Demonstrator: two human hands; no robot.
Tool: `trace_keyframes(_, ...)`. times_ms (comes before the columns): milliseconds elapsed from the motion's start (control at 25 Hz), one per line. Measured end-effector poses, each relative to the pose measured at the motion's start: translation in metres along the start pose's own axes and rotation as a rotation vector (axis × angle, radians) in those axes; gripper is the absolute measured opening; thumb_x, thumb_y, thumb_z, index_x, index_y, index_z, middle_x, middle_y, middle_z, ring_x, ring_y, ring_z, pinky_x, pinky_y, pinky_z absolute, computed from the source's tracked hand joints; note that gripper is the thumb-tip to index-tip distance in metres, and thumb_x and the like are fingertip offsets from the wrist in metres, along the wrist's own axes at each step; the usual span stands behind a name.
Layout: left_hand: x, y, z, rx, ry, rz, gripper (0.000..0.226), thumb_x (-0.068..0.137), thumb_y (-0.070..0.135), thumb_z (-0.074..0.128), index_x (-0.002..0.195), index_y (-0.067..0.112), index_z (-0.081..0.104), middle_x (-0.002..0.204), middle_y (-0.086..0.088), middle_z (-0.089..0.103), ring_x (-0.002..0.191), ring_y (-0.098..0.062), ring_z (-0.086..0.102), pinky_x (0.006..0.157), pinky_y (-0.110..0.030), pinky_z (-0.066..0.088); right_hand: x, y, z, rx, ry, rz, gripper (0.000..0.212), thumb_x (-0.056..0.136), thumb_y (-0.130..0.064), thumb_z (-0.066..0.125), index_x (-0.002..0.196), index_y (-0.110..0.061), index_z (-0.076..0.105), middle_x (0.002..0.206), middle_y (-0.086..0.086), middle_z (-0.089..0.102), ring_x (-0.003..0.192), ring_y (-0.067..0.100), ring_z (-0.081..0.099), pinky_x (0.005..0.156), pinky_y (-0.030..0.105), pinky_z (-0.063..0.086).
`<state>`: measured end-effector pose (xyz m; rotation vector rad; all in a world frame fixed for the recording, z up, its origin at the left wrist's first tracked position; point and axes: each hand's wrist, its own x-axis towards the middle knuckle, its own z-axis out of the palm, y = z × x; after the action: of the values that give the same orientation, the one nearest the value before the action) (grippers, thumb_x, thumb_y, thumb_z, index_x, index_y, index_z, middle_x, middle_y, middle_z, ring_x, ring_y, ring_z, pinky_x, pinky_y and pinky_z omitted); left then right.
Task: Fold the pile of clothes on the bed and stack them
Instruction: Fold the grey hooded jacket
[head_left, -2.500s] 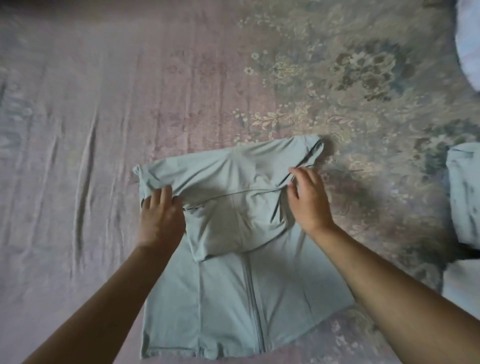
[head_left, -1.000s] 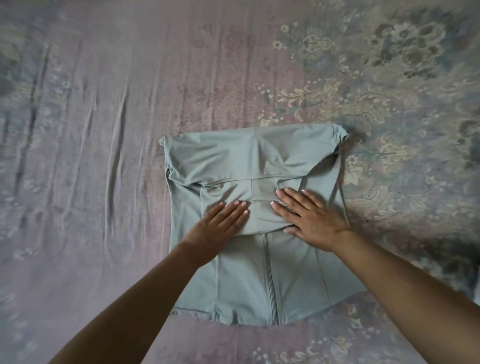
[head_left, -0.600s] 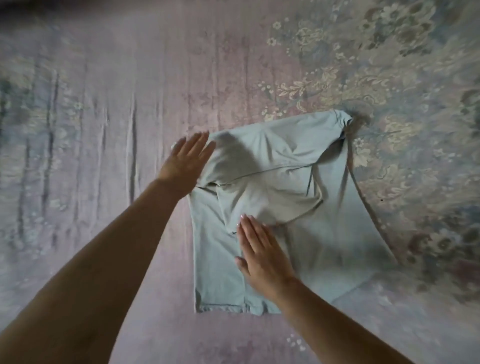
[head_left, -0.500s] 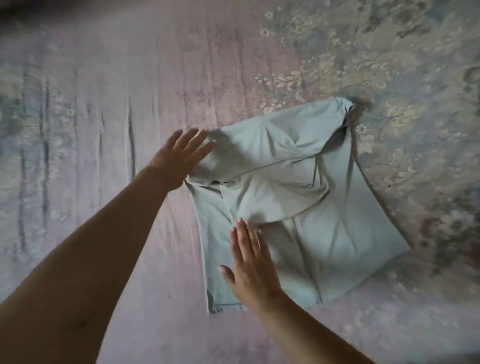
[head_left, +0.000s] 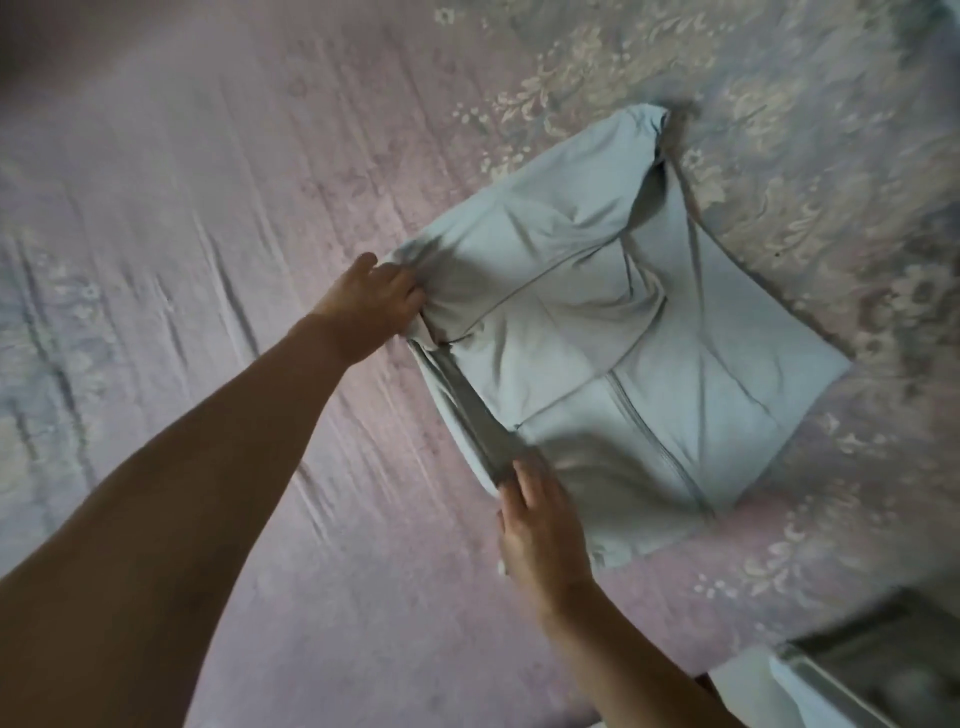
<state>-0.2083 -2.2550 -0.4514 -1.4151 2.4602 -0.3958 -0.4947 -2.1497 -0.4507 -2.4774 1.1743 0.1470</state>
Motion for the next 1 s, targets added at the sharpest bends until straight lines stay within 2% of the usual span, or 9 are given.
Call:
trace_keyframes(80, 0.018, -0.013, -0.02, -0.019, 0.027, 0.004, 0.022, 0.061, -0.007, 0.056, 0.071, 0.012, 0.055, 0.077, -0.012, 0.056, 0.058, -0.026, 0.054, 0.06, -0.033, 0.047, 0.0, 0.027, -0.028, 0.163, 0.062, 0.118, 0.031, 0.052, -0.006, 0.082, 0.077, -0.008, 0.063, 0.075, 0.011, 0.06, 0.067, 0.033, 0.061, 0.054, 0.032, 0.049)
trace_keyframes(160, 0.047, -0.032, -0.036, -0.045, 0.088, 0.024, 0.019, 0.066, -0.005, 0.054, 0.074, 0.012, 0.054, 0.072, -0.01, 0.054, 0.056, -0.026, 0.053, 0.063, -0.035, 0.045, 0.006, 0.062, -0.062, 0.247, 0.151, 0.345, 0.031, 0.057, 0.001, 0.075, 0.086, -0.006, 0.067, 0.075, 0.012, 0.064, 0.065, 0.031, 0.065, 0.05, 0.029, 0.049)
trace_keyframes(360, 0.178, -0.063, -0.089, -0.298, 0.008, 0.119, 0.024, 0.077, 0.011, 0.045, 0.094, 0.007, 0.061, 0.076, -0.014, 0.063, 0.062, -0.034, 0.064, 0.055, -0.035, 0.045, 0.041, 0.181, -0.141, 0.395, 0.087, 0.574, 0.03, 0.085, -0.001, 0.052, 0.112, -0.003, 0.065, 0.1, 0.022, 0.068, 0.095, 0.036, 0.064, 0.076, 0.036, 0.047)
trace_keyframes(520, 0.265, -0.047, -0.081, -0.658, -0.211, -0.228, 0.037, 0.083, 0.008, 0.054, 0.12, 0.011, 0.057, 0.107, -0.012, 0.059, 0.093, -0.034, 0.06, 0.074, -0.035, 0.044, 0.068, 0.245, -0.148, 0.357, 0.059, 0.683, 0.033, 0.09, -0.007, 0.048, 0.121, -0.008, 0.061, 0.105, 0.024, 0.066, 0.098, 0.038, 0.062, 0.076, 0.037, 0.045)
trace_keyframes(640, 0.292, -0.033, -0.061, -1.12, -0.056, -0.541, 0.037, 0.083, 0.004, 0.063, 0.119, 0.007, 0.056, 0.095, 0.001, 0.058, 0.086, -0.02, 0.058, 0.065, -0.004, 0.037, 0.076, 0.267, -0.135, 0.246, -0.052, 0.711, 0.035, 0.093, -0.01, 0.044, 0.126, -0.011, 0.056, 0.104, 0.024, 0.065, 0.098, 0.038, 0.061, 0.073, 0.036, 0.043)
trace_keyframes(720, 0.298, -0.029, -0.048, -1.221, -0.01, -0.714, 0.039, 0.082, 0.009, 0.069, 0.119, 0.007, 0.057, 0.095, 0.001, 0.058, 0.086, -0.016, 0.059, 0.063, -0.001, 0.036, 0.077, 0.27, -0.128, 0.172, -0.015, 0.705, 0.03, 0.091, -0.009, 0.046, 0.118, -0.008, 0.06, 0.094, 0.023, 0.065, 0.089, 0.04, 0.062, 0.067, 0.037, 0.046)
trace_keyframes(800, 0.299, -0.024, -0.041, -1.265, 0.002, -0.816, 0.033, 0.082, 0.013, 0.07, 0.114, 0.011, 0.06, 0.094, 0.001, 0.059, 0.087, -0.015, 0.059, 0.07, -0.013, 0.048, 0.074, 0.27, -0.118, 0.105, 0.128, 0.638, 0.017, 0.084, -0.006, 0.048, 0.09, -0.002, 0.063, 0.071, 0.022, 0.06, 0.064, 0.039, 0.061, 0.05, 0.033, 0.045)
trace_keyframes(880, 0.302, -0.02, -0.038, -1.319, 0.04, -0.845, 0.023, 0.084, 0.015, 0.069, 0.105, 0.015, 0.062, 0.086, 0.004, 0.057, 0.082, -0.015, 0.058, 0.07, -0.036, 0.057, 0.072, 0.271, -0.112, -0.01, 0.225, 0.559, 0.024, 0.079, -0.013, 0.039, 0.074, -0.002, 0.06, 0.061, 0.017, 0.054, 0.05, 0.036, 0.056, 0.039, 0.029, 0.041)
trace_keyframes(1000, 0.308, -0.016, -0.035, -1.244, 0.054, -0.809, 0.032, 0.084, 0.016, 0.069, 0.113, 0.011, 0.058, 0.101, 0.0, 0.052, 0.093, -0.017, 0.053, 0.084, -0.035, 0.051, 0.073, 0.271, -0.11, -0.069, 0.241, 0.494, 0.032, 0.077, -0.017, 0.035, 0.082, 0.0, 0.061, 0.077, 0.02, 0.056, 0.068, 0.038, 0.058, 0.054, 0.039, 0.049)
